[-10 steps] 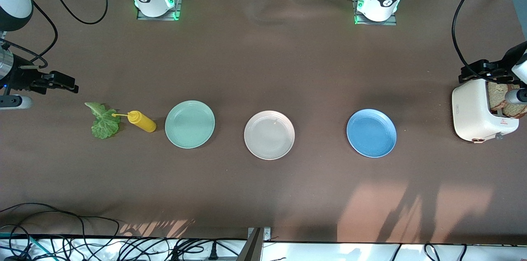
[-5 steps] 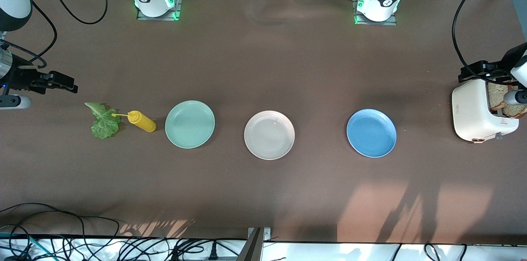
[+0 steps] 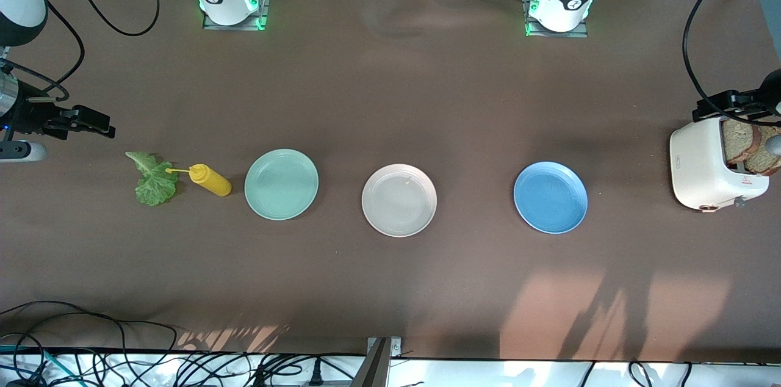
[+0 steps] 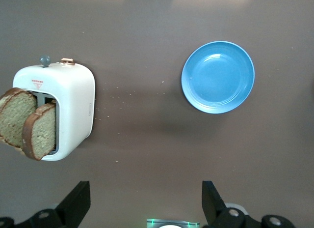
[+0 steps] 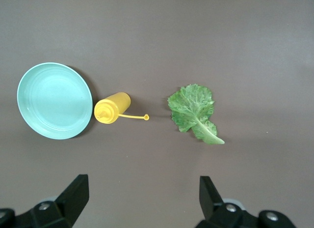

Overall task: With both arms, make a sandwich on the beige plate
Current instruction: 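Grasp the bread slice with the left gripper and pull it up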

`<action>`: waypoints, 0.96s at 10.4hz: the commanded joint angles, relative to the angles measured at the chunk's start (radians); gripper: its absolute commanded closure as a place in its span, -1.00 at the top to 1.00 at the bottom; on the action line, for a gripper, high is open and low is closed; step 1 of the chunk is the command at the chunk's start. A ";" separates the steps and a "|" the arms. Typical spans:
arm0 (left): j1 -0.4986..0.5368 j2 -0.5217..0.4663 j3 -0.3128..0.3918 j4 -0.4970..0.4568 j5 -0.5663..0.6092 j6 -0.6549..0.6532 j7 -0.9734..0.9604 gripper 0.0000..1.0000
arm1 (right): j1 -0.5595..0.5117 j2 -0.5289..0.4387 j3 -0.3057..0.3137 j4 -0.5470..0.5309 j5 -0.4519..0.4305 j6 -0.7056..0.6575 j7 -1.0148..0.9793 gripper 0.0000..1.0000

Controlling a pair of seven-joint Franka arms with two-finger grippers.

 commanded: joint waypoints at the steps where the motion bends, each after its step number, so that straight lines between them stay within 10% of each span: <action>1: 0.052 -0.005 -0.004 -0.006 0.075 -0.018 0.124 1.00 | -0.009 0.005 0.003 0.021 0.017 -0.016 -0.004 1.00; 10: 0.264 0.192 -0.006 -0.072 0.272 -0.022 0.311 0.93 | -0.008 0.005 0.003 0.021 0.017 -0.016 -0.005 1.00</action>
